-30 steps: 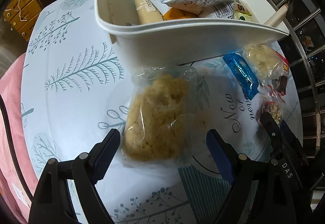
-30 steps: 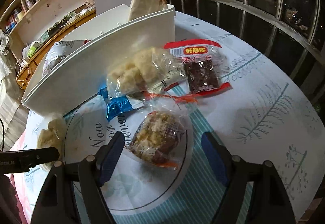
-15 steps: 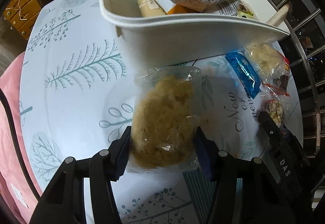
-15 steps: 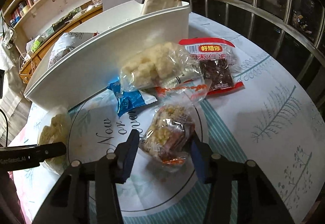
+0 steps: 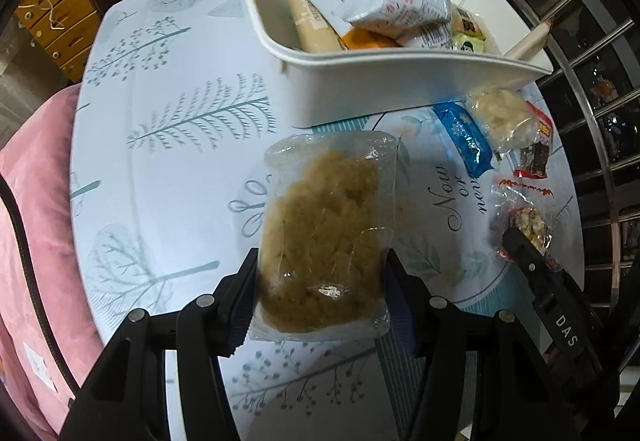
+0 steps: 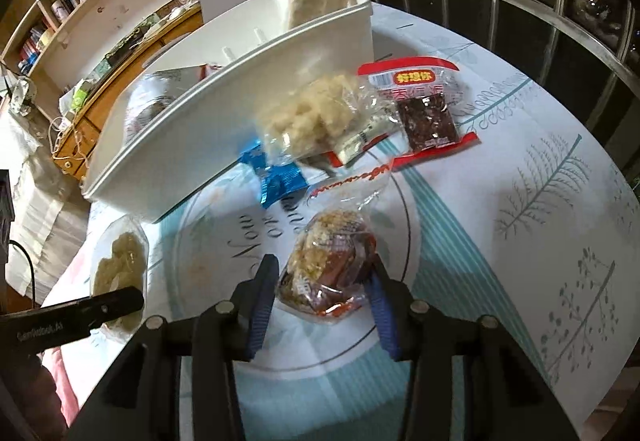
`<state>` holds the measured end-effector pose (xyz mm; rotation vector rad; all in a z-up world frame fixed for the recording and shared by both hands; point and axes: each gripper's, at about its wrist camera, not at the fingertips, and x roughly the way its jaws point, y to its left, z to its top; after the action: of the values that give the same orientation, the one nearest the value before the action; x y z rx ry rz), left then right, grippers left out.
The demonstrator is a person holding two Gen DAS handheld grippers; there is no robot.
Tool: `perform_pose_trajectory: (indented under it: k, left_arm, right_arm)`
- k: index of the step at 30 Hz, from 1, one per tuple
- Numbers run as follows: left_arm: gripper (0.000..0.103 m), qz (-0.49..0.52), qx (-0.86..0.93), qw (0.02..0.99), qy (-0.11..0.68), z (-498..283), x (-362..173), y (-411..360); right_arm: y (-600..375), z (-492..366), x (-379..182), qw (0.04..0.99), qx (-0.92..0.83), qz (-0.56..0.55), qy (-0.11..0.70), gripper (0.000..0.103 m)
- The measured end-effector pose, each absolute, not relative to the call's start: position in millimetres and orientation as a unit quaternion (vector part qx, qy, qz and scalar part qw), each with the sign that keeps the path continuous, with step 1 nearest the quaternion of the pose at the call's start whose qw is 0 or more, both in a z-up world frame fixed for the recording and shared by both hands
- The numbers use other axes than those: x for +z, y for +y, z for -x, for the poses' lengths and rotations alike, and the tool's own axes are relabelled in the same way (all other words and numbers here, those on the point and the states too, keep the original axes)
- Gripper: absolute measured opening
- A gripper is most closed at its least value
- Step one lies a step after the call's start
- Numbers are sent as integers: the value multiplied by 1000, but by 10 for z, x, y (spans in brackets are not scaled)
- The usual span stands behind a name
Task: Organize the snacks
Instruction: 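Carry the crumb-cake bag and nut-cake bag over the white tray with both tools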
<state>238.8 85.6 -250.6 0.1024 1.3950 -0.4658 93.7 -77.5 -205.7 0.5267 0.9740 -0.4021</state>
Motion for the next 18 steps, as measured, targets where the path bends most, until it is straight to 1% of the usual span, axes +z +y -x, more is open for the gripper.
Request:
perform_pose_trajectory:
  k: [5, 10, 18]
  left_arm:
    - [56, -35, -202, 750, 630, -2380, -2225, 1034]
    - [56, -21, -192, 754, 628, -2500, -2038, 1143]
    - [56, -7, -182, 779, 600, -2812, -1633, 1372]
  right_arm:
    - [-598, -969, -1831, 842, -162, -222, 465, 44]
    - [-424, -1086, -1599, 855, -124, -202, 461, 44]
    - [-136, -1352, -1249, 878, -59, -173, 444, 44]
